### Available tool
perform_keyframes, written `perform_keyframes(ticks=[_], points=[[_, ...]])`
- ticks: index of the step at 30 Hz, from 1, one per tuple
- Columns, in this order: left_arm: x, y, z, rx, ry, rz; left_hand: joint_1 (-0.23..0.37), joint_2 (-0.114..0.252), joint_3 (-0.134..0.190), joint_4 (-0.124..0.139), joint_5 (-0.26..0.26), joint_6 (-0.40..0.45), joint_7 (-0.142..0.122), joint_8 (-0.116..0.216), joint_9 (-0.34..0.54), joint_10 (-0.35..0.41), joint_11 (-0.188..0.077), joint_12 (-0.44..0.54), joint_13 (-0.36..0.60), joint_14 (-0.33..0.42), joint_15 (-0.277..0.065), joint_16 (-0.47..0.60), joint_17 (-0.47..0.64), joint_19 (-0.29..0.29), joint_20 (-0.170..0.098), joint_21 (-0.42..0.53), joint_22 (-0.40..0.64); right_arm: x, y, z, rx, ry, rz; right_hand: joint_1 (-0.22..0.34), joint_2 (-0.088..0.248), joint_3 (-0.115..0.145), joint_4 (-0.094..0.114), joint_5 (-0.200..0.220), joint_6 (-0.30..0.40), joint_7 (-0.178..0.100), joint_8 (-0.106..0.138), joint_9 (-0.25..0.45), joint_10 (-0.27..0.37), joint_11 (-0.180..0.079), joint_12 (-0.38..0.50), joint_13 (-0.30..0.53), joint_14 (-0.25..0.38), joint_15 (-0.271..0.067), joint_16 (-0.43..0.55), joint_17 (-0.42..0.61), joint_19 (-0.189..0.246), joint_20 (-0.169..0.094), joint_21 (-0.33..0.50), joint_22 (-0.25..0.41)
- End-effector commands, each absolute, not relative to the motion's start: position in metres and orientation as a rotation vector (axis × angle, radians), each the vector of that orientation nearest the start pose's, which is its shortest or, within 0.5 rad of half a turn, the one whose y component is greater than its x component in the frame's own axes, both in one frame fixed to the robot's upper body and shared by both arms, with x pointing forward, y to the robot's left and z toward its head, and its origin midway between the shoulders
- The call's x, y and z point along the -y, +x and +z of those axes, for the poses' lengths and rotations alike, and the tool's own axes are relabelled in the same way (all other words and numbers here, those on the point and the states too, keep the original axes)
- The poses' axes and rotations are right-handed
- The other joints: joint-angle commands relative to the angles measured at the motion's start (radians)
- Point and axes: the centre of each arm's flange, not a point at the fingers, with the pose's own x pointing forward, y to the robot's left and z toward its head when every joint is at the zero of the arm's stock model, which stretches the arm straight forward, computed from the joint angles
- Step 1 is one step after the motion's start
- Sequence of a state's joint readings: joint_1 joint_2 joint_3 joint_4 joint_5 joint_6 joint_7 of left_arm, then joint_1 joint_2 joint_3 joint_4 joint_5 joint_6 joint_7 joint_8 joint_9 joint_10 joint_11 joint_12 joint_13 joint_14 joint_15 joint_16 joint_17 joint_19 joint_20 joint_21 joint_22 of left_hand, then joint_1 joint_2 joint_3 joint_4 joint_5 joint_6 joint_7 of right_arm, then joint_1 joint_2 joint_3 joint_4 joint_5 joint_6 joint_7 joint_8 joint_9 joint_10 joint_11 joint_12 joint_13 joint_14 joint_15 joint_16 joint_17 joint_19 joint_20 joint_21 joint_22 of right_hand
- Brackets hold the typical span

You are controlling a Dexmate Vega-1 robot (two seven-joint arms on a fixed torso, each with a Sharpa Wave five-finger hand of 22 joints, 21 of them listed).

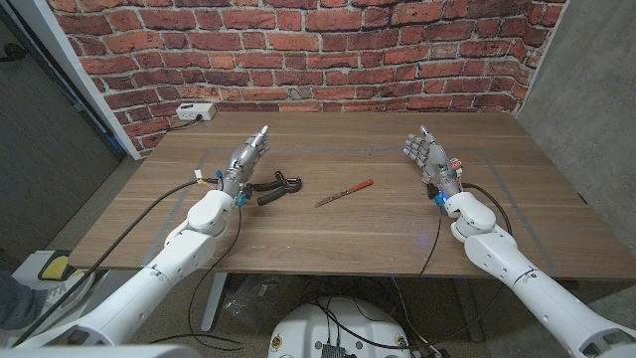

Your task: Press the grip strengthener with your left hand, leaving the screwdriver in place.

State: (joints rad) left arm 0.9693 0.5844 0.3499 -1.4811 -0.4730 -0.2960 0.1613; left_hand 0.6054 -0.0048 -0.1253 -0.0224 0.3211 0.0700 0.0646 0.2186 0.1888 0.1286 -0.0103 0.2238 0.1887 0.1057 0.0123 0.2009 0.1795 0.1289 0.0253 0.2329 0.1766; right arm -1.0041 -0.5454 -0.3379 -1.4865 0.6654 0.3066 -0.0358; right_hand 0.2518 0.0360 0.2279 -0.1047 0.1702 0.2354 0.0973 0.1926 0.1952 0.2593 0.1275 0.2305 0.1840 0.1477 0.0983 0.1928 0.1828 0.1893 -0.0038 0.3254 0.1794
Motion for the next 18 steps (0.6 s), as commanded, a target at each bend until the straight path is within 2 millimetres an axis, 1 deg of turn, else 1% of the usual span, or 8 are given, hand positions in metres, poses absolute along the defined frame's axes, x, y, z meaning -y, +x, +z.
perform_keyframes(ticks=[1, 4, 6, 8, 11, 15, 17, 18], points=[[-0.298, 0.586, -0.029, 0.712, 0.304, 0.066, 0.026, -0.015, -0.005, -0.019, 0.000, 0.023, -0.004, 0.008, 0.002, 0.027, -0.004, 0.008, 0.005, 0.029, -0.003, 0.007, 0.001, 0.024, -0.001, 0.007, 0.003, 0.281, 0.596, -0.053, 0.689, 0.052, 0.151, 0.005, -0.001, 0.006, -0.003, 0.005, 0.017, -0.001, 0.009, 0.002, 0.017, -0.003, 0.007, 0.005, 0.014, -0.003, 0.009, 0.002, 0.017, -0.001, 0.007, 0.002], [-0.297, 0.580, -0.028, 0.703, 0.343, 0.134, 0.066, -0.042, -0.012, -0.045, 0.003, 0.043, -0.007, 0.010, 0.002, 0.050, -0.013, 0.009, 0.005, 0.074, -0.011, 0.012, 0.002, 0.084, 0.009, 0.021, 0.003, 0.281, 0.597, -0.051, 0.689, 0.060, 0.150, 0.005, -0.002, 0.006, -0.004, 0.005, 0.019, -0.002, 0.009, 0.002, 0.018, -0.002, 0.007, 0.005, 0.018, -0.003, 0.009, 0.002, 0.019, 0.000, 0.007, 0.002], [-0.296, 0.576, -0.028, 0.692, 0.385, 0.185, 0.092, -0.057, -0.016, -0.060, 0.006, 0.056, -0.018, 0.011, 0.002, 0.075, -0.022, 0.014, 0.006, 0.096, -0.019, 0.014, 0.002, 0.117, 0.006, 0.028, 0.003, 0.280, 0.597, -0.051, 0.688, 0.062, 0.150, 0.005, -0.002, 0.006, -0.004, 0.005, 0.020, -0.002, 0.009, 0.002, 0.022, -0.003, 0.008, 0.005, 0.019, -0.003, 0.009, 0.002, 0.020, 0.000, 0.006, 0.002], [-0.295, 0.571, -0.028, 0.681, 0.428, 0.222, 0.114, -0.070, -0.021, -0.073, 0.009, 0.076, -0.025, 0.015, 0.002, 0.100, -0.026, 0.019, 0.006, 0.115, -0.022, 0.015, 0.002, 0.132, 0.008, 0.028, 0.003, 0.279, 0.598, -0.051, 0.685, 0.065, 0.151, 0.005, -0.002, 0.006, -0.004, 0.005, 0.020, -0.002, 0.010, 0.002, 0.023, -0.002, 0.009, 0.005, 0.019, -0.004, 0.009, 0.002, 0.021, 0.000, 0.006, 0.002], [-0.293, 0.559, -0.027, 0.671, 0.519, 0.276, 0.123, -0.079, -0.025, -0.079, 0.011, 0.086, -0.033, 0.016, 0.002, 0.114, -0.033, 0.021, 0.006, 0.130, -0.025, 0.017, 0.002, 0.140, 0.013, 0.028, 0.003, 0.279, 0.597, -0.053, 0.674, 0.070, 0.146, 0.005, -0.002, 0.006, -0.004, 0.005, 0.021, -0.003, 0.010, 0.002, 0.023, -0.002, 0.008, 0.005, 0.020, -0.004, 0.008, 0.001, 0.022, -0.001, 0.005, 0.002], [-0.293, 0.551, -0.021, 0.640, 0.602, 0.303, 0.122, -0.087, -0.032, -0.079, 0.012, 0.104, -0.037, 0.020, 0.003, 0.133, -0.033, 0.024, 0.007, 0.144, -0.026, 0.019, 0.003, 0.147, 0.015, 0.027, 0.004, 0.279, 0.595, -0.052, 0.675, 0.067, 0.139, 0.006, -0.001, 0.006, -0.005, 0.006, 0.025, -0.002, 0.011, 0.001, 0.022, -0.002, 0.008, 0.005, 0.021, -0.004, 0.008, 0.001, 0.022, -0.001, 0.004, 0.002], [-0.293, 0.548, -0.018, 0.626, 0.632, 0.302, 0.119, -0.091, -0.039, -0.077, 0.013, 0.131, -0.039, 0.027, 0.003, 0.150, -0.031, 0.027, 0.007, 0.152, -0.026, 0.018, 0.004, 0.151, 0.016, 0.025, 0.004, 0.278, 0.594, -0.052, 0.678, 0.069, 0.135, 0.006, -0.001, 0.006, -0.005, 0.006, 0.041, -0.002, 0.017, 0.002, 0.024, -0.001, 0.008, 0.005, 0.022, -0.004, 0.006, 0.001, 0.023, -0.001, 0.002, 0.002], [-0.294, 0.547, -0.017, 0.619, 0.645, 0.295, 0.117, -0.092, -0.043, -0.075, 0.014, 0.157, -0.047, 0.035, 0.003, 0.157, -0.029, 0.027, 0.007, 0.156, -0.026, 0.017, 0.005, 0.155, 0.018, 0.024, 0.004, 0.278, 0.594, -0.052, 0.678, 0.072, 0.132, 0.006, -0.001, 0.006, -0.006, 0.006, 0.044, -0.002, 0.018, 0.002, 0.025, 0.000, 0.008, 0.005, 0.022, -0.004, 0.006, 0.001, 0.024, -0.001, 0.002, 0.002]])
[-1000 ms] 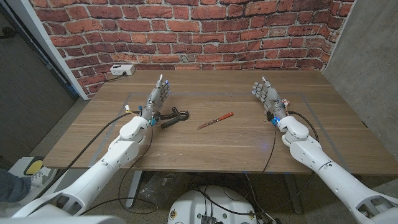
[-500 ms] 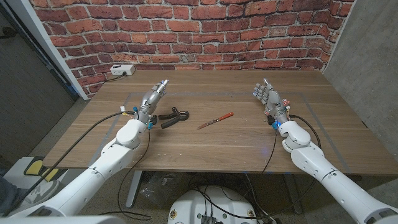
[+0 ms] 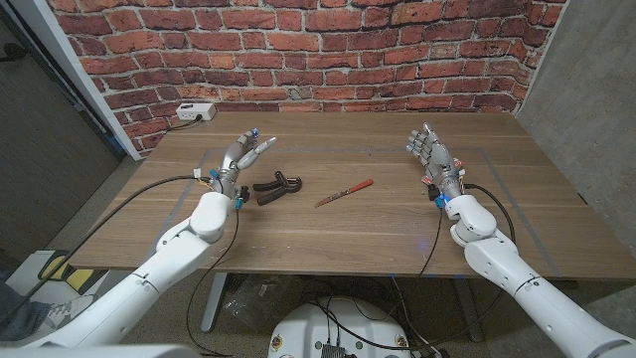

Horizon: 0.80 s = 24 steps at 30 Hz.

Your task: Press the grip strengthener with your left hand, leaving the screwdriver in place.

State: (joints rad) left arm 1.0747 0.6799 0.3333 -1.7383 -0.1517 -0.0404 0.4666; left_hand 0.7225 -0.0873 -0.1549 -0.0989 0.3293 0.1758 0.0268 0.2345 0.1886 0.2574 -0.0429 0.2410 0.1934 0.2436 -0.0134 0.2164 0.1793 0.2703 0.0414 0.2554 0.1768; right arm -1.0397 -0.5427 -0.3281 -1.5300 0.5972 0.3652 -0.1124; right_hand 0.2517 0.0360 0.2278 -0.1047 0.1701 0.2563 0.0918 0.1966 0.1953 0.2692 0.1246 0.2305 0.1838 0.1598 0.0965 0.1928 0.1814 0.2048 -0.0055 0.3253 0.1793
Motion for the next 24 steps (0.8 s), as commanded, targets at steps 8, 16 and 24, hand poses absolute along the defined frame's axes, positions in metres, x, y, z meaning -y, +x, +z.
perform_keyframes(ticks=[8, 16, 24], points=[[-0.300, 0.542, 0.000, 0.529, 0.848, 0.233, -0.012, -0.003, -0.033, 0.015, 0.013, 0.141, -0.028, 0.034, 0.004, 0.114, -0.018, 0.023, 0.003, 0.096, -0.015, 0.014, 0.006, 0.062, 0.003, 0.005, 0.005, 0.273, 0.592, -0.056, 0.669, 0.070, 0.130, 0.007, 0.000, 0.006, -0.007, 0.006, 0.010, 0.000, 0.008, 0.002, 0.014, 0.004, 0.006, 0.005, 0.011, -0.001, 0.004, 0.002, 0.009, 0.002, -0.001, 0.003], [-0.301, 0.527, 0.021, 0.435, 1.042, 0.234, -0.008, 0.004, -0.042, 0.018, 0.017, 0.160, -0.019, 0.028, 0.004, 0.145, -0.018, 0.019, 0.003, 0.165, -0.026, 0.025, 0.007, 0.134, 0.011, 0.022, 0.006, 0.270, 0.592, -0.059, 0.658, 0.082, 0.126, 0.007, 0.000, 0.007, -0.008, 0.006, 0.003, -0.003, 0.005, 0.002, 0.011, 0.004, 0.004, 0.005, 0.010, 0.000, 0.002, 0.002, 0.009, 0.004, -0.004, 0.003], [-0.292, 0.518, 0.031, 0.380, 1.237, 0.349, -0.006, 0.012, -0.051, 0.023, 0.019, 0.207, -0.018, 0.034, 0.004, 0.197, -0.029, 0.025, 0.003, 0.221, -0.038, 0.032, 0.007, 0.178, -0.003, 0.030, 0.006, 0.266, 0.595, -0.059, 0.661, 0.078, 0.136, 0.008, 0.001, 0.007, -0.009, 0.006, 0.002, -0.003, 0.004, 0.002, 0.011, 0.004, 0.003, 0.005, 0.010, 0.000, 0.001, 0.002, 0.010, 0.005, -0.005, 0.003]])
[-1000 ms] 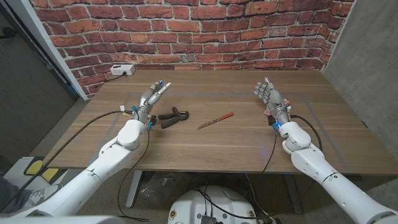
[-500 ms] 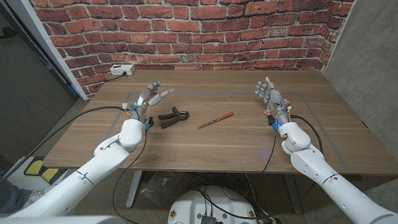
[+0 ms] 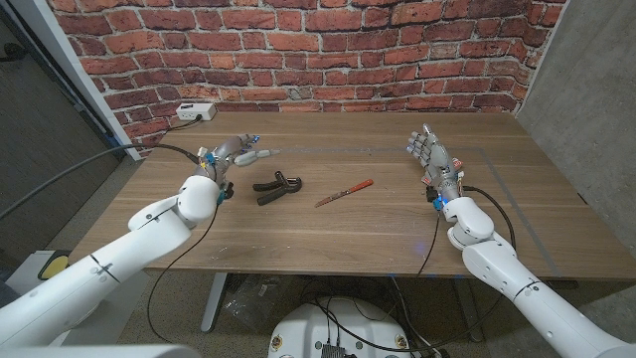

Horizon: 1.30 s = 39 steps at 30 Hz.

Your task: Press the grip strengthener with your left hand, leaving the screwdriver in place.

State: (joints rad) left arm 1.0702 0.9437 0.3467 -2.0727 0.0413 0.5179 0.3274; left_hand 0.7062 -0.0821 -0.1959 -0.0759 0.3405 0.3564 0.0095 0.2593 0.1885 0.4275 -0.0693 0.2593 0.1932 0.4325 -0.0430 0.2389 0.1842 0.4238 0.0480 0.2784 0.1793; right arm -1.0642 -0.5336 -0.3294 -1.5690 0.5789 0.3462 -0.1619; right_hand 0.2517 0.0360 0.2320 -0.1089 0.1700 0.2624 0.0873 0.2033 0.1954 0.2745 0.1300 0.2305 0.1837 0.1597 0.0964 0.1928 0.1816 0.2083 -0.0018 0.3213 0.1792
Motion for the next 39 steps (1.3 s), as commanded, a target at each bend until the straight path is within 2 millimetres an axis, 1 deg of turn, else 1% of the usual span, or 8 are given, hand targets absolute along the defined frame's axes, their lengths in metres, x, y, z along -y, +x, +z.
perform_keyframes(ticks=[1, 5, 10, 16, 18, 19, 29, 39], points=[[-0.291, 0.518, 0.032, 0.380, 1.251, 0.356, 0.011, 0.007, -0.012, 0.001, 0.008, 0.032, -0.003, 0.009, 0.004, 0.031, -0.007, 0.005, 0.003, 0.044, -0.011, 0.011, 0.002, 0.040, -0.009, 0.011, 0.004, 0.265, 0.595, -0.059, 0.660, 0.082, 0.134, 0.008, 0.001, 0.003, -0.005, 0.006, -0.005, 0.002, -0.003, 0.002, 0.006, -0.001, 0.003, 0.005, 0.010, 0.000, 0.001, 0.002, 0.007, 0.002, -0.002, 0.003], [-0.288, 0.519, 0.032, 0.369, 1.300, 0.369, 0.012, 0.009, -0.016, 0.002, 0.008, 0.036, -0.006, 0.005, 0.004, 0.042, -0.016, 0.003, 0.003, 0.068, -0.018, 0.014, 0.002, 0.066, -0.008, 0.017, 0.004, 0.265, 0.596, -0.059, 0.655, 0.082, 0.133, 0.009, 0.001, 0.003, -0.005, 0.007, -0.006, 0.002, -0.003, 0.002, 0.005, -0.001, 0.003, 0.005, 0.010, 0.001, 0.000, 0.002, 0.007, 0.002, -0.003, 0.003], [-0.285, 0.521, 0.035, 0.357, 1.345, 0.368, 0.030, 0.023, -0.021, 0.002, 0.012, 0.123, -0.024, 0.023, 0.005, 0.121, -0.045, 0.013, 0.004, 0.131, -0.044, 0.018, 0.002, 0.095, -0.013, 0.015, 0.004, 0.265, 0.596, -0.060, 0.648, 0.082, 0.130, 0.008, 0.001, 0.003, -0.006, 0.007, -0.006, 0.002, -0.003, 0.002, 0.005, -0.001, 0.002, 0.005, 0.009, 0.002, 0.000, 0.002, 0.008, 0.002, -0.004, 0.003], [-0.280, 0.522, 0.039, 0.349, 1.414, 0.361, 0.036, 0.027, -0.023, 0.002, 0.012, 0.138, -0.031, 0.024, 0.004, 0.137, -0.050, 0.012, 0.004, 0.142, -0.049, 0.016, 0.002, 0.113, -0.014, 0.018, 0.004, 0.265, 0.595, -0.060, 0.650, 0.078, 0.130, 0.008, 0.001, 0.003, -0.006, 0.007, -0.005, 0.003, -0.002, 0.002, 0.005, -0.001, 0.002, 0.005, 0.009, 0.001, -0.001, 0.002, 0.008, 0.002, -0.006, 0.003], [-0.279, 0.522, 0.039, 0.361, 1.426, 0.370, 0.040, 0.030, -0.024, 0.002, 0.012, 0.142, -0.037, 0.021, 0.004, 0.138, -0.059, 0.007, 0.004, 0.158, -0.054, 0.018, 0.002, 0.139, -0.011, 0.025, 0.004, 0.264, 0.595, -0.060, 0.648, 0.084, 0.130, 0.008, 0.001, 0.003, -0.006, 0.007, -0.006, 0.002, -0.003, 0.002, 0.005, 0.000, 0.001, 0.005, 0.010, 0.001, -0.001, 0.002, 0.008, 0.002, -0.007, 0.003], [-0.278, 0.521, 0.040, 0.355, 1.440, 0.366, 0.046, 0.033, -0.027, 0.001, 0.012, 0.159, -0.051, 0.022, 0.003, 0.165, -0.086, 0.010, 0.004, 0.174, -0.059, 0.017, 0.002, 0.161, -0.013, 0.029, 0.004, 0.264, 0.595, -0.060, 0.649, 0.080, 0.131, 0.008, 0.001, 0.003, -0.006, 0.007, -0.006, 0.002, -0.003, 0.002, 0.005, 0.000, 0.001, 0.005, 0.010, 0.001, -0.001, 0.002, 0.008, 0.002, -0.007, 0.003], [-0.265, 0.519, 0.043, 0.306, 1.566, 0.334, 0.042, 0.031, -0.043, 0.007, 0.009, 0.195, -0.056, 0.019, 0.003, 0.197, -0.056, 0.001, 0.004, 0.233, -0.075, 0.022, 0.003, 0.243, -0.017, 0.050, 0.005, 0.263, 0.590, -0.060, 0.656, 0.076, 0.134, 0.008, 0.002, 0.003, -0.007, 0.007, -0.006, 0.003, -0.003, 0.002, 0.006, 0.002, 0.001, 0.005, 0.011, 0.002, -0.001, 0.002, 0.010, 0.003, -0.009, 0.003], [-0.256, 0.520, 0.043, 0.260, 1.678, 0.282, 0.044, 0.025, -0.059, 0.010, 0.009, 0.156, -0.065, -0.013, 0.004, 0.156, -0.058, -0.034, 0.004, 0.161, -0.074, -0.024, 0.000, 0.195, 0.002, 0.015, 0.002, 0.265, 0.587, -0.061, 0.650, 0.086, 0.128, 0.007, 0.002, 0.003, -0.007, 0.007, -0.005, 0.004, -0.003, 0.002, 0.004, 0.002, -0.001, 0.005, 0.012, 0.003, -0.002, 0.002, 0.012, 0.003, -0.012, 0.003]])
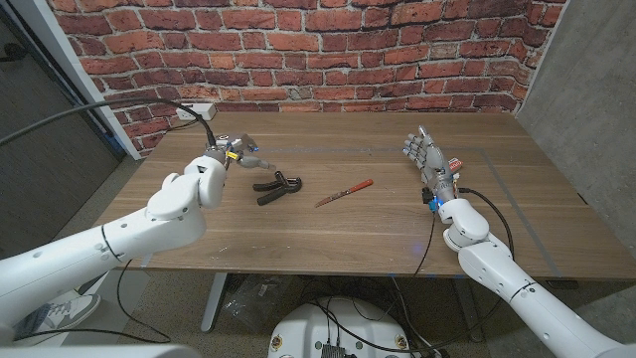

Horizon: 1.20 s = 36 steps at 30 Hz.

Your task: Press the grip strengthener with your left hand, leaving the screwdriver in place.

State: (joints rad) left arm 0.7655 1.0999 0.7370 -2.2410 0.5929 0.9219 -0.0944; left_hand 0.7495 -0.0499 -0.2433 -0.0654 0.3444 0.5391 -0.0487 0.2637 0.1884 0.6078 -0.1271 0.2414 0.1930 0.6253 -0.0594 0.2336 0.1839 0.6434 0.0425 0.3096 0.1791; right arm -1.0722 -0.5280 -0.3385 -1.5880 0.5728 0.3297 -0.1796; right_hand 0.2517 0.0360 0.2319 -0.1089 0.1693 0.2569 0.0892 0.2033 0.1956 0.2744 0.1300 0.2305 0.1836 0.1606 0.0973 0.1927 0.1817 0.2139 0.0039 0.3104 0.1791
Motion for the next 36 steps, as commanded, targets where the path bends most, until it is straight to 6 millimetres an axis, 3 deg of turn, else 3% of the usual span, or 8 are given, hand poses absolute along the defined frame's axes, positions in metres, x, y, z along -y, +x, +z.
perform_keyframes(ticks=[1, 7, 13, 17, 19, 22, 28, 36], points=[[-0.255, 0.520, 0.043, 0.254, 1.691, 0.274, 0.010, -0.006, -0.012, -0.004, 0.007, -0.046, -0.009, -0.028, 0.004, -0.035, 0.002, -0.024, 0.004, -0.044, -0.063, -0.026, 0.000, -0.026, 0.009, -0.020, 0.002, 0.265, 0.587, -0.062, 0.649, 0.089, 0.128, 0.007, 0.002, 0.003, -0.007, 0.007, 0.000, 0.002, -0.003, 0.001, 0.004, 0.002, -0.001, 0.005, 0.011, 0.002, -0.002, 0.002, 0.006, -0.003, -0.001, 0.004], [-0.252, 0.521, 0.043, 0.215, 1.752, 0.222, 0.058, -0.009, -0.015, -0.023, 0.014, -0.130, -0.014, -0.066, 0.006, -0.102, -0.013, -0.051, 0.006, -0.079, -0.070, -0.042, 0.000, -0.029, 0.012, -0.038, 0.001, 0.264, 0.587, -0.063, 0.646, 0.083, 0.134, 0.007, 0.003, 0.003, -0.007, 0.007, 0.000, 0.002, -0.003, 0.001, 0.003, -0.001, -0.002, 0.005, 0.013, 0.004, -0.002, 0.002, 0.007, -0.003, -0.003, 0.004], [-0.251, 0.524, 0.039, 0.208, 1.755, 0.188, 0.083, -0.003, -0.014, -0.031, 0.019, -0.140, -0.018, -0.066, 0.008, -0.112, -0.013, -0.050, 0.008, -0.067, -0.077, -0.036, 0.001, 0.018, 0.007, -0.028, 0.002, 0.263, 0.587, -0.062, 0.641, 0.084, 0.134, 0.007, 0.003, 0.003, -0.008, 0.007, -0.001, 0.002, -0.003, 0.001, 0.002, 0.002, -0.002, 0.005, 0.015, 0.004, -0.002, 0.002, 0.009, -0.002, -0.004, 0.004], [-0.251, 0.526, 0.036, 0.207, 1.767, 0.159, 0.102, 0.007, -0.012, -0.035, 0.023, -0.128, 0.001, -0.060, 0.009, -0.108, -0.003, -0.046, 0.008, -0.060, -0.077, -0.034, 0.002, 0.034, -0.039, -0.029, 0.001, 0.263, 0.588, -0.061, 0.641, 0.072, 0.141, 0.007, 0.003, 0.003, -0.008, 0.007, -0.001, 0.002, -0.003, 0.001, 0.001, 0.002, -0.003, 0.005, 0.015, 0.003, -0.002, 0.002, 0.010, -0.002, -0.004, 0.004], [-0.250, 0.527, 0.034, 0.204, 1.773, 0.148, 0.108, 0.008, -0.015, -0.036, 0.024, -0.118, 0.015, -0.056, 0.009, -0.103, 0.003, -0.043, 0.008, -0.064, -0.072, -0.037, 0.001, 0.018, -0.073, -0.041, 0.000, 0.263, 0.588, -0.061, 0.640, 0.072, 0.142, 0.007, 0.003, 0.003, -0.008, 0.007, -0.001, 0.002, -0.003, 0.001, 0.001, 0.002, -0.003, 0.006, 0.015, 0.004, -0.002, 0.002, 0.011, -0.002, -0.004, 0.004], [-0.250, 0.529, 0.031, 0.198, 1.785, 0.138, 0.112, 0.009, -0.017, -0.036, 0.025, -0.114, 0.021, -0.054, 0.010, -0.105, 0.010, -0.044, 0.008, -0.079, -0.073, -0.043, 0.001, 0.000, -0.096, -0.053, -0.001, 0.263, 0.588, -0.061, 0.636, 0.074, 0.142, 0.007, 0.004, 0.003, -0.008, 0.007, -0.002, 0.003, -0.003, 0.001, -0.001, 0.002, -0.004, 0.006, 0.016, 0.004, -0.002, 0.002, 0.012, -0.002, -0.005, 0.004], [-0.249, 0.531, 0.028, 0.195, 1.815, 0.133, 0.122, 0.019, -0.022, -0.033, 0.028, -0.128, 0.025, -0.061, 0.010, -0.147, 0.024, -0.055, 0.009, -0.142, -0.063, -0.057, 0.001, -0.072, -0.103, -0.092, -0.002, 0.264, 0.588, -0.061, 0.633, 0.073, 0.142, 0.007, 0.004, 0.003, -0.008, 0.007, -0.003, 0.002, -0.004, 0.001, 0.000, 0.003, -0.004, 0.006, 0.018, 0.004, -0.001, 0.002, 0.014, -0.002, -0.006, 0.004], [-0.249, 0.537, 0.021, 0.192, 1.808, 0.110, 0.123, 0.019, -0.025, -0.032, 0.028, -0.127, 0.025, -0.061, 0.009, -0.152, 0.022, -0.054, 0.008, -0.155, -0.063, -0.058, 0.000, -0.083, -0.111, -0.099, -0.002, 0.264, 0.587, -0.062, 0.627, 0.064, 0.146, 0.007, 0.004, 0.003, -0.008, 0.007, -0.003, 0.003, -0.004, 0.001, 0.001, 0.002, -0.004, 0.006, 0.022, 0.006, -0.001, 0.002, 0.016, -0.001, -0.007, 0.004]])
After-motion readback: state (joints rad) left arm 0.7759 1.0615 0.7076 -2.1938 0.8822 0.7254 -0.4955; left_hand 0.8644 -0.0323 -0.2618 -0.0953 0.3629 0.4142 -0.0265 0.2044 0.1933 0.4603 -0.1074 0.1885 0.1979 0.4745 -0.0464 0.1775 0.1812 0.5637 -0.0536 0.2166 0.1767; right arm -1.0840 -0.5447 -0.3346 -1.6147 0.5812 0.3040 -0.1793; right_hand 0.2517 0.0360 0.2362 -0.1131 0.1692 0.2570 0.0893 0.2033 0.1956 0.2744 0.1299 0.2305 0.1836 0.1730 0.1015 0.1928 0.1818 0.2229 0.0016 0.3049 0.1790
